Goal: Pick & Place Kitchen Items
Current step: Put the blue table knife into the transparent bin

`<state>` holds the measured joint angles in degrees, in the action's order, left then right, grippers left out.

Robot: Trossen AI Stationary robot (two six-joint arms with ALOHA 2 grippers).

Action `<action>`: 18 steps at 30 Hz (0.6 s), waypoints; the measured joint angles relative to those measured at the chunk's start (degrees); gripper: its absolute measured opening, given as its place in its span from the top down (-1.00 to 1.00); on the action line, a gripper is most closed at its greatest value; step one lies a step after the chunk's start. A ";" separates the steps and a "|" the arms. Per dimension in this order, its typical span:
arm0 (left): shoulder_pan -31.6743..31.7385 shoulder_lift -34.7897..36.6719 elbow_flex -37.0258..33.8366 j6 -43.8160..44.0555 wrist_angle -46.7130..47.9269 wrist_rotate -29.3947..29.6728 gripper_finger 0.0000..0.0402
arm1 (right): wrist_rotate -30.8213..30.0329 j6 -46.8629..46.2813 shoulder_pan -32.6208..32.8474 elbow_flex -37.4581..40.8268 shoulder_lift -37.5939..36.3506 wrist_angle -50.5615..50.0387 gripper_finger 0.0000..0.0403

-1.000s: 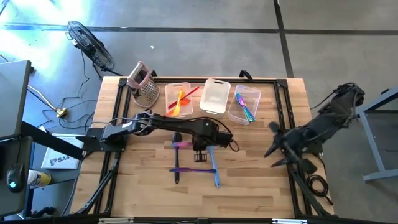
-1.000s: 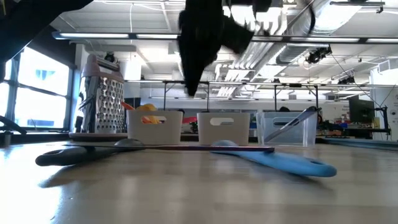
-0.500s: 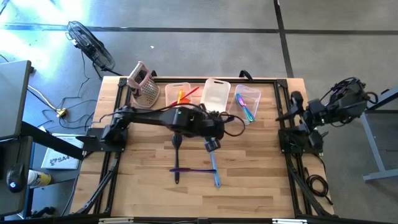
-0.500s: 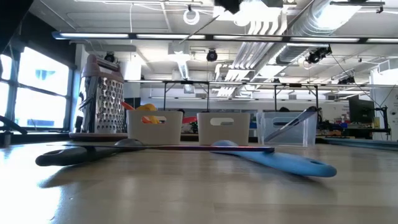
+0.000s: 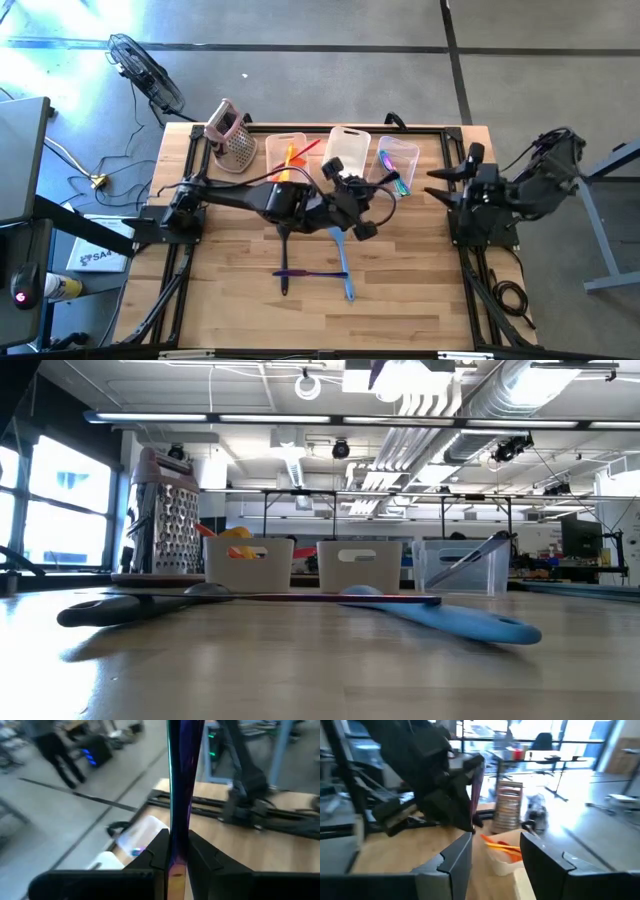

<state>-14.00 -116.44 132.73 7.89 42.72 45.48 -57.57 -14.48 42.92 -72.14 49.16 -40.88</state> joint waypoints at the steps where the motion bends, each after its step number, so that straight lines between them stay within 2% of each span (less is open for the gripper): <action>1: -0.11 0.02 0.00 -0.15 -0.19 1.66 0.84 | -1.46 -0.22 0.00 0.00 0.96 0.02 0.21; 5: -0.41 0.00 0.00 -0.20 -1.75 3.47 0.84 | -7.59 0.50 -0.02 0.02 4.58 1.52 0.21; 7: -0.43 0.00 0.00 -0.65 -3.00 3.63 0.84 | -8.56 2.20 0.00 0.04 5.86 3.84 0.21; 13: -0.41 0.00 0.00 -3.57 -7.39 2.92 0.84 | -5.33 8.75 -0.94 0.04 7.53 13.16 0.21; 18: -0.63 -0.02 -0.02 -5.65 -10.71 2.19 0.84 | -2.43 9.74 -2.76 0.04 7.42 16.77 0.21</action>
<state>-14.63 -116.46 132.71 2.24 32.00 47.67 -60.00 -4.75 40.16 -72.10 56.58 -24.11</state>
